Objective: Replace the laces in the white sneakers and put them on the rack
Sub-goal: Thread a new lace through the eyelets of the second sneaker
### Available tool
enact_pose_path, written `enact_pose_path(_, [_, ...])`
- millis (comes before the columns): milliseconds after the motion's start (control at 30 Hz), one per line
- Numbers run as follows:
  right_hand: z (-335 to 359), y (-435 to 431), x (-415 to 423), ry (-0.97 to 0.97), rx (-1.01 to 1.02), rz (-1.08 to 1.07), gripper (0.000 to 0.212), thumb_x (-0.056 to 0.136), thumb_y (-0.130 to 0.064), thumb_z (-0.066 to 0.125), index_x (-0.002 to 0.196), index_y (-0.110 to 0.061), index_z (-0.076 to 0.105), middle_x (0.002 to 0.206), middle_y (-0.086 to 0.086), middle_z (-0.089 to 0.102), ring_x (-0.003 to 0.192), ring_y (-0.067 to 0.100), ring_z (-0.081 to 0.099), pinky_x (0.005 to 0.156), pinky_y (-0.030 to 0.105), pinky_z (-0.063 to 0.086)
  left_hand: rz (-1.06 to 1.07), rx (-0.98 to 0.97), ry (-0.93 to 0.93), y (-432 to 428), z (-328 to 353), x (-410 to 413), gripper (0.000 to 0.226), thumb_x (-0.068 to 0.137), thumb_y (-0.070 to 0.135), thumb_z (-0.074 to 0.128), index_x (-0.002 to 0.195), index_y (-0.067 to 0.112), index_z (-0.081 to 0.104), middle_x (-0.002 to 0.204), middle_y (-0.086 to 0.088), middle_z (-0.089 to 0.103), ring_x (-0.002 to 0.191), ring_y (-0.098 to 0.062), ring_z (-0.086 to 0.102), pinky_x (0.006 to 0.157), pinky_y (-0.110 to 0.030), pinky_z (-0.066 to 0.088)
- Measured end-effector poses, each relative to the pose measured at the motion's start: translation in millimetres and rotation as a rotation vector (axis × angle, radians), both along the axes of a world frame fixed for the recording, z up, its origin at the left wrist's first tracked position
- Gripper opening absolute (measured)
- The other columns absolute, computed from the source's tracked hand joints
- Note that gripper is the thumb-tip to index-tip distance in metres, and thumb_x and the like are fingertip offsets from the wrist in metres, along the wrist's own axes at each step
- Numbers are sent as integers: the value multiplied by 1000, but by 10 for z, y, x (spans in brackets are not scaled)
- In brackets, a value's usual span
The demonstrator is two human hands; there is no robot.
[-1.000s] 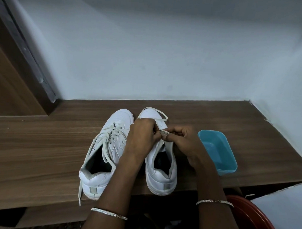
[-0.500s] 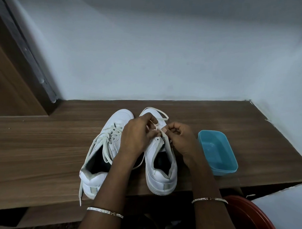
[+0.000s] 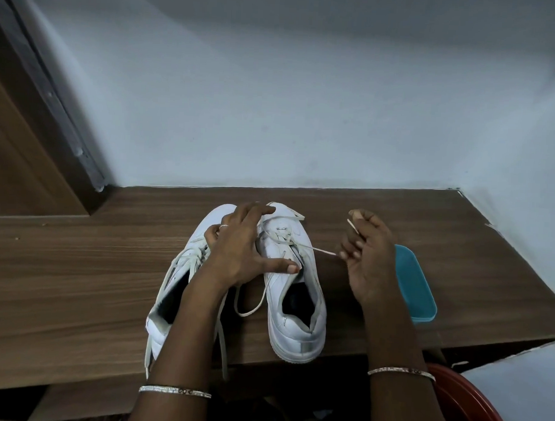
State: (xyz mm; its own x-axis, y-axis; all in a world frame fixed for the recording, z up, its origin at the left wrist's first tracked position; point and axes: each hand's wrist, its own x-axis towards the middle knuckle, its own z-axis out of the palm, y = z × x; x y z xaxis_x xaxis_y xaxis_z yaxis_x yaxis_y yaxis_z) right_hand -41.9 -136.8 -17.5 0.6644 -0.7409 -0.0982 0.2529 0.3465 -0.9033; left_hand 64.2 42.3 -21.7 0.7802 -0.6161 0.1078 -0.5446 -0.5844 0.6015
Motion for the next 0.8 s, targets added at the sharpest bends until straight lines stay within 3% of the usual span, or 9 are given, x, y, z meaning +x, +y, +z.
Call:
enact_pose_path(33, [-1, -26, -17, 41, -95, -18, 17, 97, -7, 53, 83, -15, 59, 54, -5, 37, 41, 5, 26, 40, 21, 29, 2, 4, 2, 0, -2, 1, 110, 43, 78, 78, 139, 45, 34, 147, 16, 31, 138, -18, 29, 105, -47, 18])
enact_pose_path(100, [-16, -52, -40, 160, -345, -30, 14, 93, -10, 63, 81, -17, 66, 56, -10, 54, 44, 3, 38, 44, 20, 34, 9, 15, 1, 1, -2, -1, 114, 44, 78, 78, 141, 45, 31, 148, 15, 29, 139, -19, 27, 106, -48, 18])
enact_pose_path(200, [-79, -10, -4, 348, -730, 80, 7, 85, -16, 72, 81, -21, 74, 73, -10, 71, 66, 5, 62, 65, 23, 50, 25, 21, 2, -11, -8, -3, 118, 43, 79, 79, 142, 42, 27, 147, 12, 30, 138, -19, 29, 107, -48, 17])
enact_pose_path(300, [-157, 65, 54, 500, -1059, 221, 6, 82, -24, 75, 86, -28, 77, 82, -16, 71, 81, 1, 66, 75, 24, 53, 33, 22, 5, -13, -13, -5, 122, 42, 80, 78, 143, 39, 24, 145, 11, 33, 137, -18, 32, 107, -48, 18])
enact_pose_path(400, [-184, 40, 85, 526, -1158, 270, 5, 84, -24, 75, 81, -29, 77, 77, -22, 66, 81, 2, 65, 75, 30, 54, 26, 6, 2, -9, -18, -14, 124, 43, 78, 79, 145, 41, 19, 145, 11, 33, 137, -15, 32, 107, -47, 18])
enact_pose_path(533, [-256, 11, 78, 526, -980, 287, 10, 90, -22, 66, 81, -25, 69, 83, -12, 71, 82, 5, 66, 77, 33, 53, 25, 0, 26, -11, -17, -16, 128, 43, 76, 80, 147, 39, 14, 149, 10, 31, 140, -12, 31, 109, -48, 14])
enact_pose_path(633, [-173, 56, 38, 294, -528, 262, 15, 99, -12, 54, 86, -13, 62, 89, -7, 75, 70, 7, 61, 62, 24, 43, 24, -5, 43, -8, -19, -10, 131, 43, 77, 80, 148, 38, 12, 150, 9, 30, 140, -12, 31, 111, -49, 12])
enact_pose_path(700, [-55, 48, -1, 82, -231, 270, 16, 101, -10, 46, 88, -13, 54, 96, 7, 77, 73, 15, 60, 55, 23, 35, 25, -3, 38, -3, -21, -7, 132, 43, 78, 80, 149, 37, 12, 150, 8, 31, 140, -13, 30, 111, -49, 12])
enact_pose_path(800, [6, -15, -56, -108, 45, 258, 23, 102, -13, 39, 84, -16, 52, 66, 4, 64, 65, 18, 61, 53, 24, 34, 22, -5, 36, -5, -16, -12, 131, 43, 77, 80, 149, 36, 13, 150, 8, 31, 141, -12, 30, 111, -49, 12])
